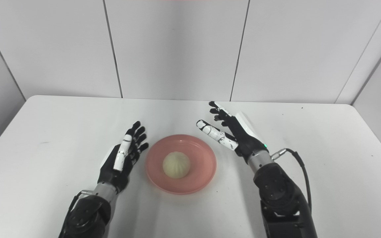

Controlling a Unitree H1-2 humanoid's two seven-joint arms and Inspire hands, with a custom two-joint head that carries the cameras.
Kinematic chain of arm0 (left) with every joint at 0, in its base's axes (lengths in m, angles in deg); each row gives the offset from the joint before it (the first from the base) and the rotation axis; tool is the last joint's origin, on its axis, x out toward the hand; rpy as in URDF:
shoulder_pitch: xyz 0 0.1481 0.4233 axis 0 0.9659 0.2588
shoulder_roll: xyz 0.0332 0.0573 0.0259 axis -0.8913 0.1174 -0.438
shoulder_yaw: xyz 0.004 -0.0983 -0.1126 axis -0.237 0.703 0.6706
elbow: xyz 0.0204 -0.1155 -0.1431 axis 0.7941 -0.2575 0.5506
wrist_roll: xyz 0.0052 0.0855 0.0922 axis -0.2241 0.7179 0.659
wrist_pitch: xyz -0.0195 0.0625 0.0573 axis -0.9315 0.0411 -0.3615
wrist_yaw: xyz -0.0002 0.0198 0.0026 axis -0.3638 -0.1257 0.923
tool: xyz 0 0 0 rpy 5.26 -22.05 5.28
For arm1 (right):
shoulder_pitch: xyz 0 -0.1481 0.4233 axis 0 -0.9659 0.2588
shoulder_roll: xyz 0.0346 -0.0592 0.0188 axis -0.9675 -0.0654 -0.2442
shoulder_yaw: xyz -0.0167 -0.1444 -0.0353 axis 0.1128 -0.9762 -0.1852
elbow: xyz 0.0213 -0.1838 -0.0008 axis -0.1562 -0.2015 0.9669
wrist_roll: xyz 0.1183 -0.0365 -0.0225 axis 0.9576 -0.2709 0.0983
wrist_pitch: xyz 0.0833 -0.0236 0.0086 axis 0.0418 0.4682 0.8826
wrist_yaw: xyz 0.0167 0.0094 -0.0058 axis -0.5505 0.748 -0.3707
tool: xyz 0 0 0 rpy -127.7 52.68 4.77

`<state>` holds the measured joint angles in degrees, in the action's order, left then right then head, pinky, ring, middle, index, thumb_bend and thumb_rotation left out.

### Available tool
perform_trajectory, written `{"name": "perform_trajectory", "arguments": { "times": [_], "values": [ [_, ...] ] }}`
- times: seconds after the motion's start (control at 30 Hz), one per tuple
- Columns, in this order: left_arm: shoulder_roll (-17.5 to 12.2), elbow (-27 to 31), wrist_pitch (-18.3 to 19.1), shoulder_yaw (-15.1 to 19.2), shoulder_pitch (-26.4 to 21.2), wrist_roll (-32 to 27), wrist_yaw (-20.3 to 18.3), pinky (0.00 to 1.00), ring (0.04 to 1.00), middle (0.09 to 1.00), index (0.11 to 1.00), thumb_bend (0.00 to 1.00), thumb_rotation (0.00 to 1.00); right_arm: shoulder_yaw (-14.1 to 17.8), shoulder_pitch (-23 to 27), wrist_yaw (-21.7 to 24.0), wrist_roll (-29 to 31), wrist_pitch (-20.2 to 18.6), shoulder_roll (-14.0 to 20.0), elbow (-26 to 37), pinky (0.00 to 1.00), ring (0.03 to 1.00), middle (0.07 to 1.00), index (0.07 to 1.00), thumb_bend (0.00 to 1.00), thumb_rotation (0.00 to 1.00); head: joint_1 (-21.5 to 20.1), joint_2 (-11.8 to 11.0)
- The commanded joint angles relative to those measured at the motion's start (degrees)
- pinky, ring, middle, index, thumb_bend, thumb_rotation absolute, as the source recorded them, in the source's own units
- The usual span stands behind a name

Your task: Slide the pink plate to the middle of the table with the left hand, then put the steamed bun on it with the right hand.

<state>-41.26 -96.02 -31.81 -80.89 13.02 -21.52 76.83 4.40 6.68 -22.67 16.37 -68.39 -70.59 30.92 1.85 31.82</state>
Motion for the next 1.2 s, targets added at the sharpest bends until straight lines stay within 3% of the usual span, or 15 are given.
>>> {"name": "perform_trajectory", "arguments": {
  "times": [0.0, 0.17, 0.33, 0.67, 0.93, 1.17],
  "values": [
    [-1.1, 0.3, -0.5, 0.0, 1.5, 1.3, 1.0, 1.00, 1.000, 1.000, 1.000, 0.51, 1.00, 1.0, -1.5, -5.4, 3.5, 6.2, -1.9, -0.9, 0.92, 0.967, 0.983, 0.994, 0.64, 1.00, 0.0, 0.0],
    [-2.0, 0.7, -0.3, 0.0, 2.6, 1.1, -0.1, 1.00, 1.000, 1.000, 1.000, 0.50, 1.00, 0.9, -5.0, -10.7, 7.6, 13.1, -3.9, -5.3, 0.97, 1.000, 1.000, 1.000, 0.65, 1.00, -0.9, -0.6],
    [-2.5, -1.1, -0.8, 0.6, 2.5, 0.3, -0.4, 1.00, 1.000, 1.000, 1.000, 0.48, 1.00, 0.2, -6.9, -13.9, 10.3, 18.3, -5.0, -11.0, 0.98, 1.000, 1.000, 1.000, 0.51, 1.00, -1.0, -0.8],
    [-3.0, -5.1, -0.2, 1.6, 0.5, -1.4, -1.6, 1.00, 0.993, 0.993, 1.000, 0.49, 1.00, 0.9, -6.2, -14.5, 19.4, 17.1, -6.2, -16.2, 0.98, 0.982, 1.000, 1.000, 0.39, 1.00, 0.1, -1.1],
    [-3.8, -7.3, 0.3, 1.7, -0.9, -2.3, -2.6, 1.00, 0.994, 0.992, 1.000, 0.48, 1.00, 0.6, -5.4, -14.7, 21.3, 12.2, -5.8, -17.8, 0.99, 0.980, 0.997, 1.000, 0.33, 1.00, 0.4, -1.2],
    [-4.1, -7.9, 0.9, 1.2, -1.4, -2.3, -3.0, 1.00, 0.995, 0.993, 1.000, 0.48, 1.00, -0.4, -4.6, -14.3, 21.3, 11.5, -4.3, -19.2, 0.96, 0.973, 0.991, 1.000, 0.31, 1.00, 0.4, -1.1]
  ]
}}
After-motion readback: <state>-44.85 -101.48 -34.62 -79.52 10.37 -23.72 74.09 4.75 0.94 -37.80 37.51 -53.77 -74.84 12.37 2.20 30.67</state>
